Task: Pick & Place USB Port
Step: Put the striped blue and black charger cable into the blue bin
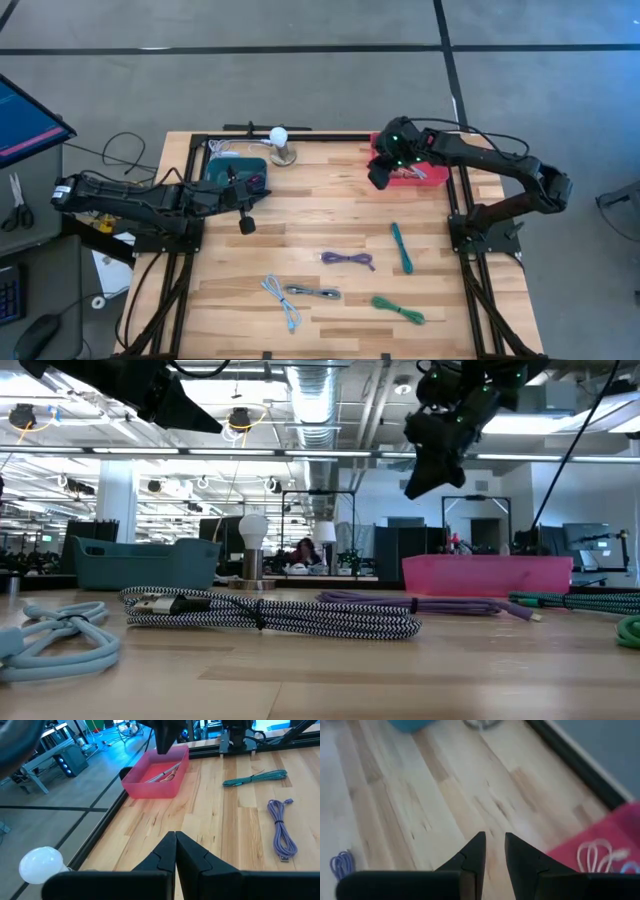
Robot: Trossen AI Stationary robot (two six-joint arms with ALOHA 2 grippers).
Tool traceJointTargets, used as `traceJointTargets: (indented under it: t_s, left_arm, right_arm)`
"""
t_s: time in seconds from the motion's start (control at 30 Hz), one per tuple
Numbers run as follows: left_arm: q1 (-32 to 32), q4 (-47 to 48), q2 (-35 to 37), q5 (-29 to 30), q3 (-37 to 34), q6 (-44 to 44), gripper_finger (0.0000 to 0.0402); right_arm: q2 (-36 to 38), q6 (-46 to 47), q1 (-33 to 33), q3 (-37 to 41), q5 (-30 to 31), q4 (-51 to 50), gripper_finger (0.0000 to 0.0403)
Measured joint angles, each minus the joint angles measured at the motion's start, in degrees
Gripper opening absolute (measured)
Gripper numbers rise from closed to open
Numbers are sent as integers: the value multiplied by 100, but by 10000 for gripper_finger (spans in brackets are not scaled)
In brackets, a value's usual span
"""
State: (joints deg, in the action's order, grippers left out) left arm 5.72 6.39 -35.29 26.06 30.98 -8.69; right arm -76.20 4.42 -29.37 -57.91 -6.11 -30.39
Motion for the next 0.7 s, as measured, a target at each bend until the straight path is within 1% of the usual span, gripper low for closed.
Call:
traceJointTargets:
  t_s: [0.07, 0.13, 0.23, 0.37, 0.5, 0.6, 0.7]
  left_arm:
    - [2, 0, 1, 0, 0, 0, 8]
    - [1, 0, 1, 0, 0, 0, 8]
    - [2, 0, 1, -2, 0, 19, 8]
    - [2, 0, 1, 0, 2, 61, 8]
    - [2, 0, 1, 0, 2, 62, 8]
    - [2, 0, 1, 0, 2, 63, 8]
    - [2, 0, 1, 0, 2, 61, 8]
  right_arm:
    - [0, -16, 20, 0, 0, 252, 66]
    - [0, 205, 79, -2, -2, 390, 66]
    - [0, 480, 179, -1, -1, 234, 66]
    - [2, 916, 394, -1, 72, -593, 66]
    - [2, 1323, 745, 0, 452, -1550, 73]
    - [2, 1588, 1028, 0, 617, -2096, 85]
    - [4, 1942, 1295, 0, 616, -2464, 103]
